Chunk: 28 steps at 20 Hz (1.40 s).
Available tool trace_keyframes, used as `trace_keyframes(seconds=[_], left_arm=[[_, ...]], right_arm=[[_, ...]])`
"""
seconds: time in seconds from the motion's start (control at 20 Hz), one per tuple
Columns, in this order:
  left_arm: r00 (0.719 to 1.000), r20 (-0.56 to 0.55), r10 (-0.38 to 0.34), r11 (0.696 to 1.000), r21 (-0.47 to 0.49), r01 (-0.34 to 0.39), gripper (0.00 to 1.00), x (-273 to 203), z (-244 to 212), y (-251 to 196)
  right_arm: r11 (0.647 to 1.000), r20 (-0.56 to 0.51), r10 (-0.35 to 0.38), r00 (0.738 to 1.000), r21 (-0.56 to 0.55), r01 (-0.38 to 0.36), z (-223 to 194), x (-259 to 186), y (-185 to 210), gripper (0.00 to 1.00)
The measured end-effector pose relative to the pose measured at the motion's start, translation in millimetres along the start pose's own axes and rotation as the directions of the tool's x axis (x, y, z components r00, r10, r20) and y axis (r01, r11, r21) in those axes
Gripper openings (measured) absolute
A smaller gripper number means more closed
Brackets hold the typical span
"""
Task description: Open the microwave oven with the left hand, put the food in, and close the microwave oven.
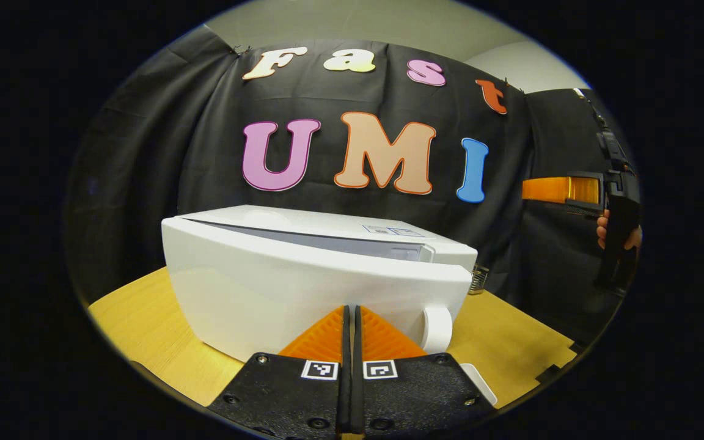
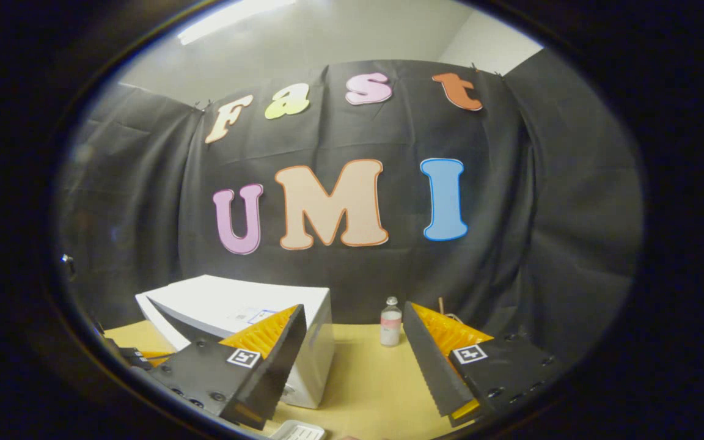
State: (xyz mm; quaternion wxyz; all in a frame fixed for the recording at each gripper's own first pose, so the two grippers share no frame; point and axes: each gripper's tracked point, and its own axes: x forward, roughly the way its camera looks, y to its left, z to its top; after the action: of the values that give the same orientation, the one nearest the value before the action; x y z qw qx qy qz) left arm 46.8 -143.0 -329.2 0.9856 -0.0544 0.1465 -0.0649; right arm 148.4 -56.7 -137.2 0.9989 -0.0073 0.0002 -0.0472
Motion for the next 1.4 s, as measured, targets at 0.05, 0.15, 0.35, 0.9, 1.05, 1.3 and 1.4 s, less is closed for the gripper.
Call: trace_keyframes(seconds=[0.05,0.15,0.35,0.9,1.05,1.3,1.4], left_arm=[[1.000,-0.001,0.000,1.000,-0.001,0.000,0.01,4.9,-0.4,-1.9],[1.000,-0.001,-0.001,1.000,-0.003,0.001,0.01,13.0,-1.2,-5.2],[1.000,-0.012,0.002,1.000,0.005,-0.002,0.01,28.4,-5.2,-11.1],[1.000,-0.006,0.021,0.998,0.052,-0.021,0.01,46.6,-6.4,-11.6],[1.000,0.000,0.031,0.998,0.054,-0.031,0.01,47.4,-6.3,-11.4],[1.000,0.023,0.021,1.000,-0.007,-0.021,0.01,56.0,-0.5,-10.3],[0.998,0.058,-0.011,0.999,-0.031,0.013,0.01,55.0,8.7,-16.8]], right_arm=[[1.000,-0.001,-0.002,1.000,-0.005,0.002,-1.5,2.0,-2.1,0.92],[1.000,-0.003,-0.005,1.000,-0.021,0.005,-4.4,3.9,-3.2,0.92],[0.999,0.006,0.025,1.000,-0.031,-0.025,-6.7,4.9,3.8,0.92],[0.999,-0.004,0.022,1.000,-0.039,-0.023,-20.1,13.9,-4.8,0.92],[0.999,-0.014,0.030,0.999,-0.030,-0.031,-23.2,17.3,-3.7,0.92],[0.999,-0.013,0.038,0.999,-0.036,-0.039,-23.4,19.0,-0.2,0.92],[0.998,-0.009,0.044,0.999,-0.051,-0.044,-22.1,17.8,1.3,0.92]])
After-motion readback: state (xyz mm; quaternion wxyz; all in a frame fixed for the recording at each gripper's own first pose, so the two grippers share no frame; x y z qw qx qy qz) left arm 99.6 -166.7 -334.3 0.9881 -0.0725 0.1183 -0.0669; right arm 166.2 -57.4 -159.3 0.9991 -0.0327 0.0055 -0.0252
